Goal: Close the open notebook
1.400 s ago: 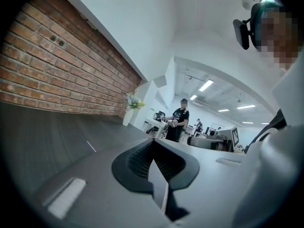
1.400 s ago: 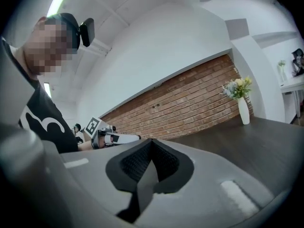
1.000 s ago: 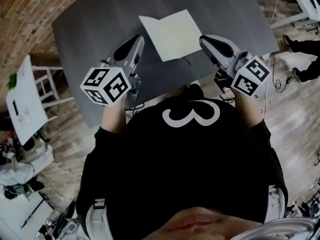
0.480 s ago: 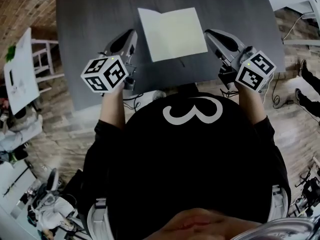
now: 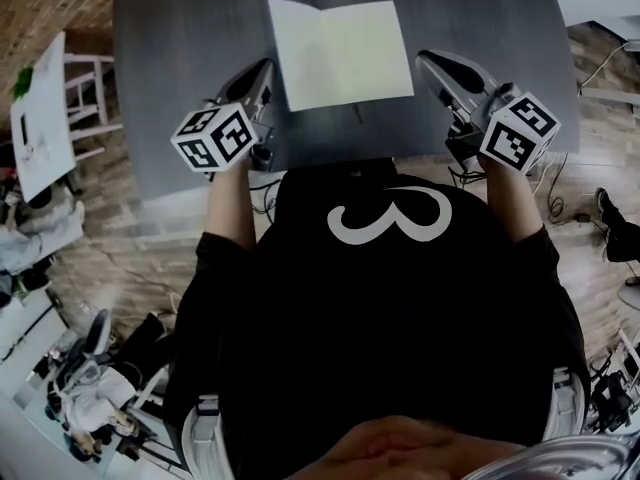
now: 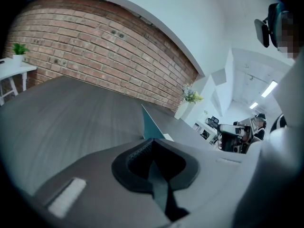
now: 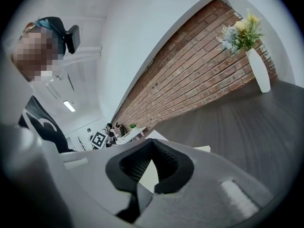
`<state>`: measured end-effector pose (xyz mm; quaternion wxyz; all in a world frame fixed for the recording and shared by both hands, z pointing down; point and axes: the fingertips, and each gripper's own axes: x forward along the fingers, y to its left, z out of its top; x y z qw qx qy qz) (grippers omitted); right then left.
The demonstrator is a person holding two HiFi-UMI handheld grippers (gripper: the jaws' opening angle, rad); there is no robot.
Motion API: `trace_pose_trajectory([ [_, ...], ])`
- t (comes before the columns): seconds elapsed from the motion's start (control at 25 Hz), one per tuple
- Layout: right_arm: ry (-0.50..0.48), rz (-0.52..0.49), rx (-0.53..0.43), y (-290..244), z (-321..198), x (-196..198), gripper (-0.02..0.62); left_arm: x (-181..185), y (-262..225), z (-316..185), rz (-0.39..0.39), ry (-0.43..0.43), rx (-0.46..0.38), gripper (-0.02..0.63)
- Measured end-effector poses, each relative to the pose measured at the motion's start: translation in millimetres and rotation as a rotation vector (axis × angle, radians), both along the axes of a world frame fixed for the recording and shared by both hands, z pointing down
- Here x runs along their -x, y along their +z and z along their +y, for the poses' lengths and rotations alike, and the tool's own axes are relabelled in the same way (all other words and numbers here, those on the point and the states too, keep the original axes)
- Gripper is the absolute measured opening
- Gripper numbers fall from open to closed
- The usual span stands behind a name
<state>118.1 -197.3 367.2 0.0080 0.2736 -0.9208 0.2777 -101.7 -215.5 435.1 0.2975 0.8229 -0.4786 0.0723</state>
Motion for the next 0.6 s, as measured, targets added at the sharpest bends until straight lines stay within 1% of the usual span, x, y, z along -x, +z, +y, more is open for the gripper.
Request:
trace_pose_trajectory([
  [0.2, -0.017, -0.01, 0.007, 4, 0, -2, 0.002, -13, 9, 5, 0.018, 0.022, 0.005, 0.012],
  [0.4, -0.028, -0.005, 0.02, 8, -2, -4, 0.002, -24, 0, 5, 0.071, 0.062, -0.035, 0.012],
  [0.6, -0.003, 0.005, 0.024, 14, -10, -15, 0.002, -45, -2, -1, 0.055, 0.114, -0.052, 0.012],
])
